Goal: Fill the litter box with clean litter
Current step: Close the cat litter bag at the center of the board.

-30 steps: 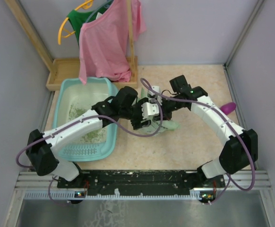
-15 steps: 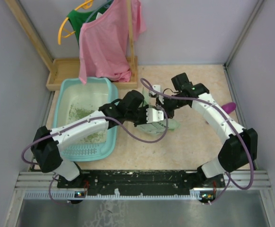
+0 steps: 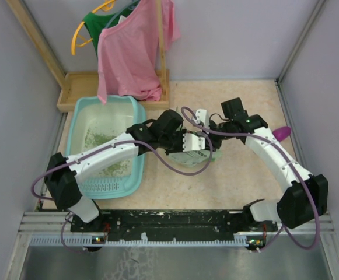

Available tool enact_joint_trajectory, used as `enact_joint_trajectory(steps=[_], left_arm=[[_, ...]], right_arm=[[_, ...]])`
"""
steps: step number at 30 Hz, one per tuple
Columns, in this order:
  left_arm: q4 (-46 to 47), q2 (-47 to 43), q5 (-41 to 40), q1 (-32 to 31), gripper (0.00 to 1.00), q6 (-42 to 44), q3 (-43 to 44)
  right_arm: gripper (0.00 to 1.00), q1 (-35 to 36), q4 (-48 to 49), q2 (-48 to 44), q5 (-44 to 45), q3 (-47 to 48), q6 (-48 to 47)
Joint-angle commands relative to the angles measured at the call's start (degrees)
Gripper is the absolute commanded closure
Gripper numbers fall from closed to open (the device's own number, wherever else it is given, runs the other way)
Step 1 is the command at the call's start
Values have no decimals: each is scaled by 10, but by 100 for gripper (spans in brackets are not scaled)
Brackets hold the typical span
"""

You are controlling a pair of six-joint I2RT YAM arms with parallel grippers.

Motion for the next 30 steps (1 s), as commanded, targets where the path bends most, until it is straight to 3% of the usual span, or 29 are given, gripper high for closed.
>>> enact_joint_trajectory(steps=[1, 8, 13, 21, 26, 30], left_arm=[[-1, 2, -53, 20, 100, -38, 38], [-13, 10, -28, 45, 100, -67, 75], [-6, 14, -40, 45, 100, -67, 81], [12, 23, -54, 49, 100, -76, 89], [21, 24, -23, 77, 100, -115, 102], [27, 22, 19, 104, 100, -151, 101]], right_arm=[[63, 8, -33, -23, -26, -1, -64], [62, 8, -82, -54, -10, -17, -122], [62, -2, -75, -88, 4, -32, -70], [64, -109, -41, -108, -141, -17, 45], [64, -174, 38, -127, -238, -44, 141], [64, -212, 229, -160, -305, -154, 318]])
